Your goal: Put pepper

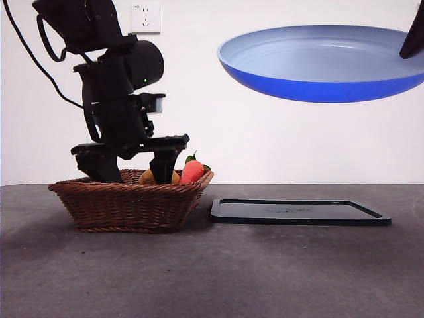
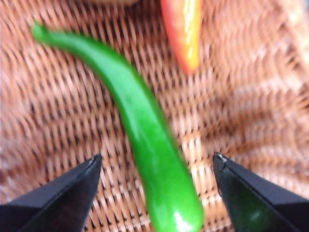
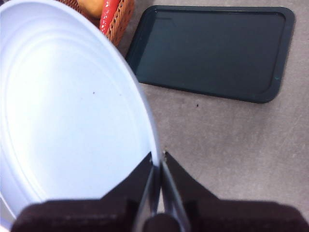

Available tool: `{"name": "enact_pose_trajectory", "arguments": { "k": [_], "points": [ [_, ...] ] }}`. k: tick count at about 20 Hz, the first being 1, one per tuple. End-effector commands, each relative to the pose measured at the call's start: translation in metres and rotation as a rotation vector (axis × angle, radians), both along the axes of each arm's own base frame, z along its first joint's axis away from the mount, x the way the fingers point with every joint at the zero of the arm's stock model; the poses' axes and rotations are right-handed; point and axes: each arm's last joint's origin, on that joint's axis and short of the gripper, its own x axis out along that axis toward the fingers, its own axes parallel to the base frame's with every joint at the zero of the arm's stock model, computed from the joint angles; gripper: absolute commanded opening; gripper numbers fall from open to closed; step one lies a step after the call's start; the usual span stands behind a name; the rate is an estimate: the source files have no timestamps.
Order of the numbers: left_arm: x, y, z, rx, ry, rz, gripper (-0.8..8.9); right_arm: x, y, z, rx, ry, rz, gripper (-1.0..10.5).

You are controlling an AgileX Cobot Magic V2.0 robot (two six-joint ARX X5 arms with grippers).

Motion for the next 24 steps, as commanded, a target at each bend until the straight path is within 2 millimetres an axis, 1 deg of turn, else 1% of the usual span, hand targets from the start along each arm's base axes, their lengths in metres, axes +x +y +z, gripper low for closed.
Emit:
{"name": "enact_pose_trajectory", "arguments": {
  "k": [1,3,6,8,9,12,15,18,21,24],
  "points": [
    [0.003,-0.006,-0.006,0.002,0.012,0.004,4.0,0.002,0.001,0.004,0.011,-0.02,-0.004,0.0],
    [0.003,-0.006,-0.007,0.009,0.016,0.005,3.91,0.002,0.001,0.004,0.011,-0.02,-0.004,0.0],
    [0.002,-0.007,-0.007,0.025,0.008,0.008,2.36,0.002,0.001,0.004,0.011,-0.02,-0.004,0.0],
    [0.002,-0.007,-0.007,0.025,0.012,0.009,1.58,0.002,0.001,0.004,0.008,-0.022,-0.001,0.0],
    [0.001,-0.007,-0.006,0.024,0.012,0.008,1.36,0.002,0.001,0.004,0.006,-0.024,0.001,0.0],
    [-0.001,-0.006,-0.003,0.024,0.024,0.018,1.25,0.002,0.001,0.004,0.004,-0.024,-0.002,0.0],
    [-0.006,-0.003,0.004,0.024,0.043,0.036,1.25,0.002,0.001,0.004,0.004,-0.024,-0.002,0.0],
    [-0.012,0.0,0.021,0.013,0.022,0.037,1.25,0.003,0.001,0.004,0.004,-0.024,-0.002,0.0],
    [-0.021,0.003,0.047,-0.022,-0.034,0.033,1.25,0.005,0.001,0.003,0.003,-0.018,-0.002,0.0],
    [-0.036,0.003,0.077,-0.06,-0.102,0.012,1.25,0.014,0.002,-0.004,0.0,0.02,-0.006,0.0]
  ]
}}
